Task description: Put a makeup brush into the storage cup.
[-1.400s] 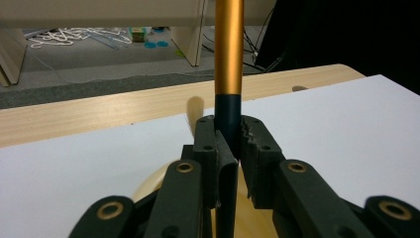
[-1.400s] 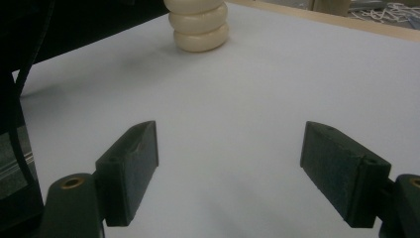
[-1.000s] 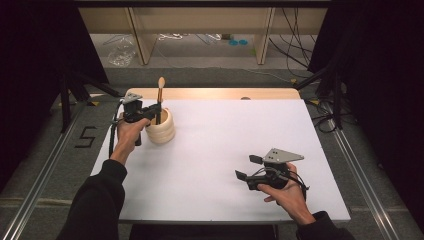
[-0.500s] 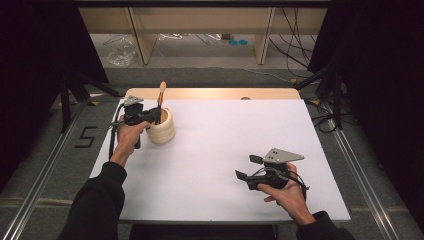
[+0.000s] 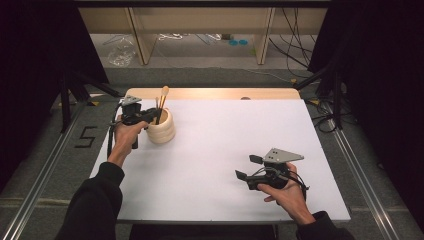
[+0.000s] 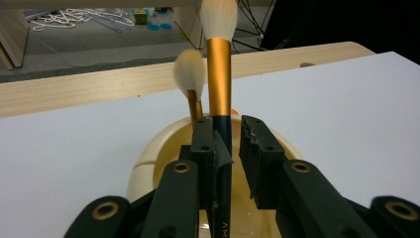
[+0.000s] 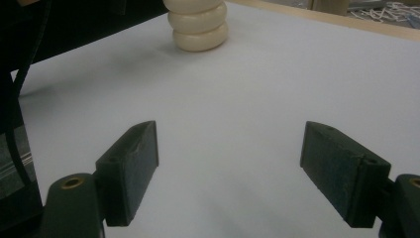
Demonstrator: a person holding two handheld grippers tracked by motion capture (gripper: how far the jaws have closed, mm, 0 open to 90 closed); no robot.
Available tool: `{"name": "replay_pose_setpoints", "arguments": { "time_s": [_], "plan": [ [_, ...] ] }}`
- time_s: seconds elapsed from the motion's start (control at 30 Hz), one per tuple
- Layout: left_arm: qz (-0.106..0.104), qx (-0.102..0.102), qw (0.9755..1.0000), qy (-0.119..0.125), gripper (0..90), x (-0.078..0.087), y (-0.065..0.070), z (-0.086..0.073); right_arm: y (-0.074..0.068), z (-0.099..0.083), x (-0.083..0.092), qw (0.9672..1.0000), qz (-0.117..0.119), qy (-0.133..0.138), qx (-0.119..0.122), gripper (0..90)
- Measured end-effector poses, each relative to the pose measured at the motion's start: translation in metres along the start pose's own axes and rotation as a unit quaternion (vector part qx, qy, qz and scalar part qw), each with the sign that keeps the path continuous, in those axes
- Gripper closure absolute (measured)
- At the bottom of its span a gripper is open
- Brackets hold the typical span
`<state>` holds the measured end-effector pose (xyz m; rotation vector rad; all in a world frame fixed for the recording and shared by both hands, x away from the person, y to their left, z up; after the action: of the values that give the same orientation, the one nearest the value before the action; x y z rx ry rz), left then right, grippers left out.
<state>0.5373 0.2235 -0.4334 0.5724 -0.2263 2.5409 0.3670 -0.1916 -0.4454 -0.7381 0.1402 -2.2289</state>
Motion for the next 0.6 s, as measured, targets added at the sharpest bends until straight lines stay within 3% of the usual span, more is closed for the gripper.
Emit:
{"name": "replay_pose_setpoints", "arguments": {
  "time_s": [0.6],
  "plan": [
    [-0.006,0.004,1.0,0.002,70.9,0.0101,0.0011,0.0046,-0.0001,0.0003,-0.0002,1.0,0.0,0.001,-0.001,23.7]
  ]
}}
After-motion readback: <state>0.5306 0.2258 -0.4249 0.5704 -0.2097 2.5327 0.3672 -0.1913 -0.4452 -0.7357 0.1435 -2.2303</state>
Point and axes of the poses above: each handheld gripper's, and its own axes: x roughly backward along the jaws, z roughly out of its top, y roughly to its right, the point moved 2 cm from there along -x, roughly forward along the jaws, and after that the axes turned 14 degrees about -x, right-handed, at the moved point
